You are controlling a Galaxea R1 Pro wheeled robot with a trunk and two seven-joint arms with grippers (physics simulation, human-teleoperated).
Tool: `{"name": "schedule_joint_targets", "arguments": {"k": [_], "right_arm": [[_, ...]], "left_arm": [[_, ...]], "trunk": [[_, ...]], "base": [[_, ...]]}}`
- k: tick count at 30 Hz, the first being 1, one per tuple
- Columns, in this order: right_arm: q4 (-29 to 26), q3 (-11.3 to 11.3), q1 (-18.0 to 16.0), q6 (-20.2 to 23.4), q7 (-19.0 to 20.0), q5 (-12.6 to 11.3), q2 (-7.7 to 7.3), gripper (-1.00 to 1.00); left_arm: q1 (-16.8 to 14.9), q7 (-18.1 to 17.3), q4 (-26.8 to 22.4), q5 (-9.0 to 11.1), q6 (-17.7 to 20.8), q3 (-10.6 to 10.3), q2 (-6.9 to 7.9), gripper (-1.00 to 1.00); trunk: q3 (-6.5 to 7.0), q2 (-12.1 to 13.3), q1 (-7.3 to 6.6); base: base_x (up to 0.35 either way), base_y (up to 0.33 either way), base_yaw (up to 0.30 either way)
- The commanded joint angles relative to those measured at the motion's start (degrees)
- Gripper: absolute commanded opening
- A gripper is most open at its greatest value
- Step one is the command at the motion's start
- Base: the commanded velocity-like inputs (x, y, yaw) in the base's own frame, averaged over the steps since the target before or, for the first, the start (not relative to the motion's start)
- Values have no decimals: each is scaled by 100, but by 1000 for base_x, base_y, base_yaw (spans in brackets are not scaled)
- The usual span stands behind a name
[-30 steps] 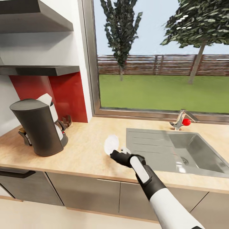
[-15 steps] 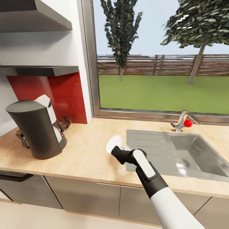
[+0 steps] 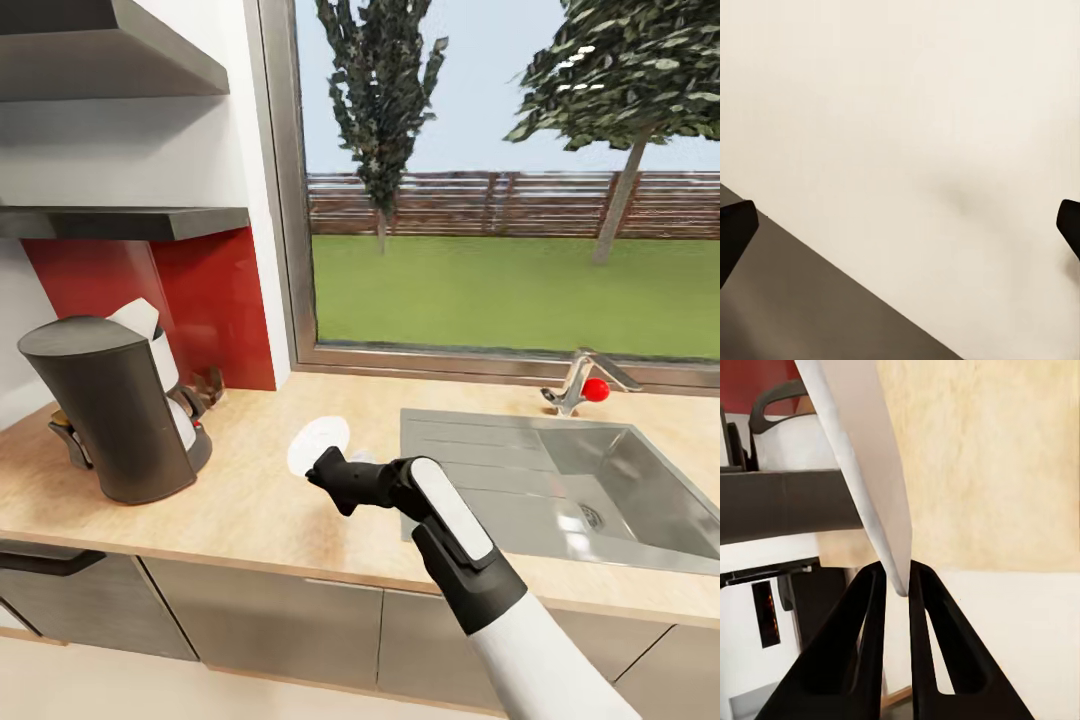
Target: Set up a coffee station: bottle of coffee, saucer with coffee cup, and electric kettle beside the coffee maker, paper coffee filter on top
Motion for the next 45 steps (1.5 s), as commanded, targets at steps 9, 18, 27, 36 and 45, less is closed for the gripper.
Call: {"name": "schedule_joint_targets", "arguments": {"k": [9, 18, 27, 36, 45], "right_arm": [[56, -2, 0, 4, -26, -42, 3, -100], [537, 3, 1, 4, 0, -38, 3, -100], [735, 17, 2, 4, 28, -44, 3, -100], [944, 530, 2, 4, 249, -841, 3, -100], [1046, 574, 2, 8, 508, -1005, 3, -100]], "left_arm": [[1, 508, 156, 64, 23, -5, -3, 100], [-3, 595, 214, 60, 22, -5, -8, 100], [-1, 598, 221, 69, 22, -1, -5, 100], [-2, 604, 221, 75, 22, 14, -5, 100], [1, 604, 223, 71, -3, 21, -4, 100]], "trunk": [[-11, -12, 5], [-11, -12, 5], [-11, -12, 5], [-11, -12, 5], [-11, -12, 5]], "base": [[134, 268, 0], [35, 63, 0], [70, 229, 0], [-61, 115, 0], [-44, 58, 0]]}}
